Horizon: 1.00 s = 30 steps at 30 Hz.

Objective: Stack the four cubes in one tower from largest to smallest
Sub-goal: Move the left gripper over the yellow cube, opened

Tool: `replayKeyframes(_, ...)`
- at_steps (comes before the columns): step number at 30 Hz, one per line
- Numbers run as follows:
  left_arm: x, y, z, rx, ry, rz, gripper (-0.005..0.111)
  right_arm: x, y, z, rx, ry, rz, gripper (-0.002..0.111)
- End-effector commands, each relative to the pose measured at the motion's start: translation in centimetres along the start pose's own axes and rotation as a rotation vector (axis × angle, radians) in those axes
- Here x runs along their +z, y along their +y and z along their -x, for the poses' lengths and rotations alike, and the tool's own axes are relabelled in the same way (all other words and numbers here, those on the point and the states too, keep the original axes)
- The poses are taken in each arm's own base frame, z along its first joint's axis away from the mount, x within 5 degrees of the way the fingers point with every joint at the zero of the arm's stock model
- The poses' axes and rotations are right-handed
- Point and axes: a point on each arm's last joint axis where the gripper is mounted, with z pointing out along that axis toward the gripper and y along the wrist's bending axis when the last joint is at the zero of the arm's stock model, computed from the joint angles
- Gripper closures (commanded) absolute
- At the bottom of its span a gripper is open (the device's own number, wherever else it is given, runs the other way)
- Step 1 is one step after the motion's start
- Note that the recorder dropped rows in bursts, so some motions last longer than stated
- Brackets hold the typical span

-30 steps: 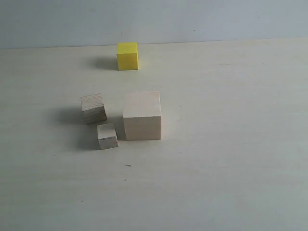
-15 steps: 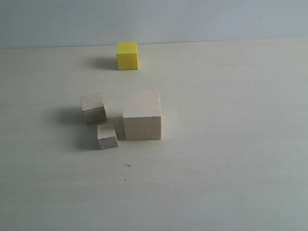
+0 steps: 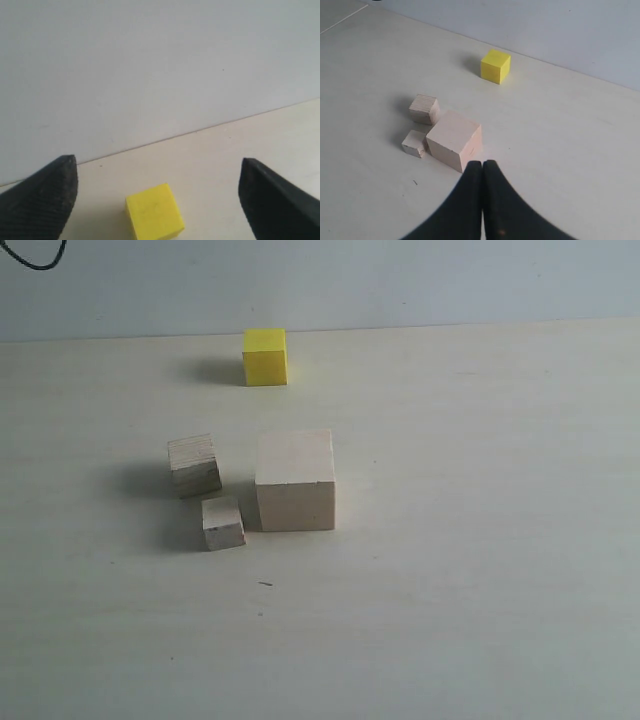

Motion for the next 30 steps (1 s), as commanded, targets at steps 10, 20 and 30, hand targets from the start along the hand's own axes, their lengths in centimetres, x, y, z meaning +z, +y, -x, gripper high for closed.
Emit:
replayKeyframes(10,2.8,-3.0,-2.4,0.043,0.074,-0.033,0.023,-0.1,-0.1,-0.1,0.03,0.0,-0.004,0.108)
replayKeyframes(20,6.5,-2.2,-5.7,0.002,0.165,0.01,0.023,-0.1,0.1,-0.2,0.048,0.004,0.018,0.108)
replayKeyframes(30,8.0,-1.8,-7.9,0.002,0.269,0.017,0.023,-0.1,0.3,-0.2,0.066,0.007,0.038,0.108)
